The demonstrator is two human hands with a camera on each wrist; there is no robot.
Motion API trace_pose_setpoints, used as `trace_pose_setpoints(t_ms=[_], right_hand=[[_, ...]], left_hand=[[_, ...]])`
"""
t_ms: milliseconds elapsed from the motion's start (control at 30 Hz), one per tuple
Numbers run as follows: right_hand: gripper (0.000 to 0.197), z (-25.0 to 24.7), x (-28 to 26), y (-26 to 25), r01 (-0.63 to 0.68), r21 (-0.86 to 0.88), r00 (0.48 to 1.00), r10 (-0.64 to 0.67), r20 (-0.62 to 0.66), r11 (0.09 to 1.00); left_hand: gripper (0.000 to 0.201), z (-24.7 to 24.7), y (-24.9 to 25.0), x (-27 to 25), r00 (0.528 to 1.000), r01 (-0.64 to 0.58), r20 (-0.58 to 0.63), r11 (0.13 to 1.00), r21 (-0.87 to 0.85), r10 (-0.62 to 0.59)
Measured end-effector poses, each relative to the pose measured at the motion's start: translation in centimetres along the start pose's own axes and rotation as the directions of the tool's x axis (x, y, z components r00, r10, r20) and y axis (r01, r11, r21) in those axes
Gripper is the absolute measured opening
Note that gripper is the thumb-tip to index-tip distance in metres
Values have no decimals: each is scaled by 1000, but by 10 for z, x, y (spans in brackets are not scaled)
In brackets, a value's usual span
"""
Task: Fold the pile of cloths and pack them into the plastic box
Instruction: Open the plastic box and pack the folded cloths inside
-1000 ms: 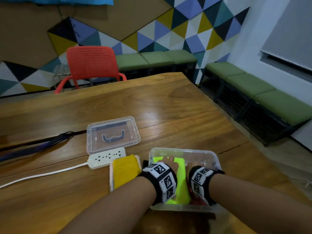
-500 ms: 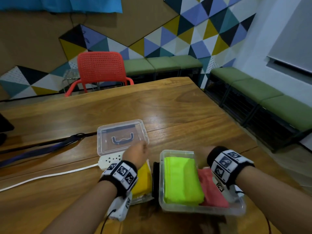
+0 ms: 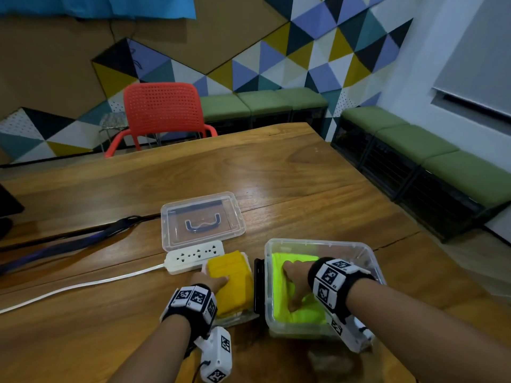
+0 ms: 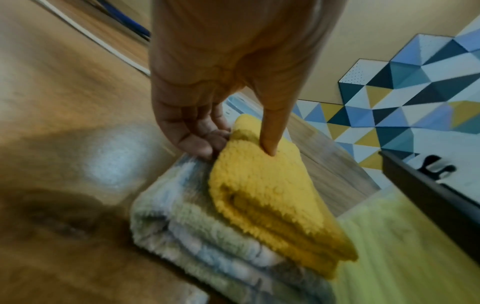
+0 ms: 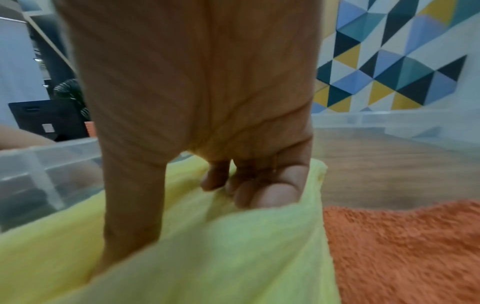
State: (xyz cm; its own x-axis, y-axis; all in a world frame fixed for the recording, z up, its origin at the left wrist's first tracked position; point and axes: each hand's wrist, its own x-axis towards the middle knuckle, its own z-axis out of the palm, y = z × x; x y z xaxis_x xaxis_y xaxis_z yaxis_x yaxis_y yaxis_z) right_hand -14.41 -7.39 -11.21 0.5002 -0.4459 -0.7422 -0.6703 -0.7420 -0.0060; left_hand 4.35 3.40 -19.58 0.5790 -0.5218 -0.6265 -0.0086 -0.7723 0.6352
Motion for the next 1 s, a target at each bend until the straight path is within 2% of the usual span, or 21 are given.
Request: trace_pose_setpoints(t_ms=[133,200,233,333,400,433,500,533,600,633,700,733,767,800,867,933,1000], right_hand=[[88,3,12,1,-37,-64,999,37,7,997],[91,5,21,3,-46,-93,999,46,-2,995],[94,8,28,7,-53,-127,998,50,-27,990],[104,35,92,39,-74,-165,997,68,-46,984],[101,25,76,30,-60,-125,998,58,-22,990],[90,11,49,17,-36,-76,999,37,14,996],[44,-17,3,6,40,106,996,-47,70,994],[26,-28,-10,8,75,185,996,-82,32,980],[9,-46,-32,22,102,435,992,-58,-114,895],[11,-53,-41,33,127,590,979,-7,-202,798],[21,-63,-60,54,218,841,960,47,-276,495],[26,-65,-69,63,255,910,961,16,-275,326],[29,-65,-80,68,263,943,964,-28,-263,205],[29,-61,-86,74,263,954,965,-63,-256,141],[28,-45,-89,84,261,955,965,-35,-258,144],[43,-28,-90,93,236,959,961,112,-255,158],[57,-10,-91,105,192,964,950,213,-230,183]], left_hand=[[53,7,4,0,996,-42,80,993,-106,51],[44,7,9,-4,995,-60,74,983,-173,74],[42,6,11,-6,996,-66,52,976,-209,78],[44,-7,25,-19,989,-143,-84,950,-278,124],[45,-21,43,-33,965,-240,-173,931,-275,198],[45,-29,53,-41,951,-290,-190,916,-276,244],[47,-40,77,-58,927,-365,-193,889,-277,321],[49,-43,87,-66,923,-381,-173,882,-277,344],[51,-40,104,-81,922,-387,-94,874,-293,377],[53,-34,112,-89,918,-388,-51,868,-308,393],[59,-16,125,-106,903,-390,43,857,-337,427],[61,-3,131,-114,890,-393,90,854,-342,446],[64,10,135,-119,879,-393,131,852,-347,459],[67,25,137,-125,871,-383,167,851,-358,462],[70,52,137,-131,857,-356,219,844,-402,466],[72,75,136,-134,844,-333,281,857,-394,457],[76,91,135,-138,831,-318,374,903,-287,412]])
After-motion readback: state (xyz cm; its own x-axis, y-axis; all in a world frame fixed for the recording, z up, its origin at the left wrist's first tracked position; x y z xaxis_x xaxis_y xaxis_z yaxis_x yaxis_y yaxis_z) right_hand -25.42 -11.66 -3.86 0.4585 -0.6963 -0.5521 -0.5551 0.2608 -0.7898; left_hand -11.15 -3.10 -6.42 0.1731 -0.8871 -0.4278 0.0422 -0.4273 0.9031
